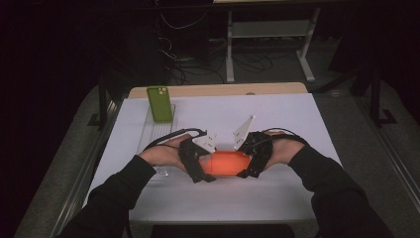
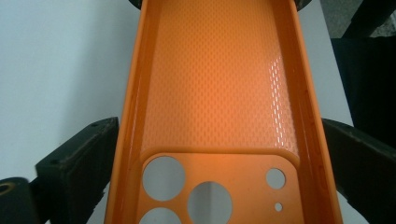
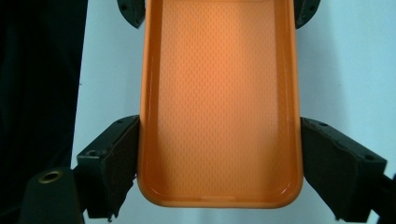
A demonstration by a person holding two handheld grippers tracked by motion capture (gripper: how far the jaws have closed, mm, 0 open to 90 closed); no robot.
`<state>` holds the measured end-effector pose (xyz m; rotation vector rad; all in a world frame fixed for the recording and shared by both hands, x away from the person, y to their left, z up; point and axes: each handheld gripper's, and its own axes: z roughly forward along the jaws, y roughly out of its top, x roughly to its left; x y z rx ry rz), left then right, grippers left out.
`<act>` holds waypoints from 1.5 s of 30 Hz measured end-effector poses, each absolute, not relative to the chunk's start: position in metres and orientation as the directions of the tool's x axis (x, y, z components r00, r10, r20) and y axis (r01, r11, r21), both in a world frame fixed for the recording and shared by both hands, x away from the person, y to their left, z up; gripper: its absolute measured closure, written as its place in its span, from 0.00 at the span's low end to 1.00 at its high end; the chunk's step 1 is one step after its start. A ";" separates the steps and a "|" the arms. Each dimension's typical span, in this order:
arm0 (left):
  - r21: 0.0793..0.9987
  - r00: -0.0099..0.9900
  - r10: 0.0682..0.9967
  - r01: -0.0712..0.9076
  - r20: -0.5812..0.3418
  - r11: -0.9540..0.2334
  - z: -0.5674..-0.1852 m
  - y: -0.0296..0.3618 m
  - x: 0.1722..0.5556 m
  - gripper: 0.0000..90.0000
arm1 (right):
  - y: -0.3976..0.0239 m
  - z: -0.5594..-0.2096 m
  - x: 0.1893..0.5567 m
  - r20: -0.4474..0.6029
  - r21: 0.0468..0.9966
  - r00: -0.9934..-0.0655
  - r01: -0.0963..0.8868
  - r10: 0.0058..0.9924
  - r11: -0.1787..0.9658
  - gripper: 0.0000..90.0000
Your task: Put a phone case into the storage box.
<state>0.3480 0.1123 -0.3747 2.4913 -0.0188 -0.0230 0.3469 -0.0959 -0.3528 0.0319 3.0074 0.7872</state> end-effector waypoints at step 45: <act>0.555 0.931 0.364 0.295 0.015 -0.778 -0.393 0.118 0.335 0.18 | -0.152 -0.369 0.348 0.061 0.680 -0.913 0.334 0.403 0.653 0.01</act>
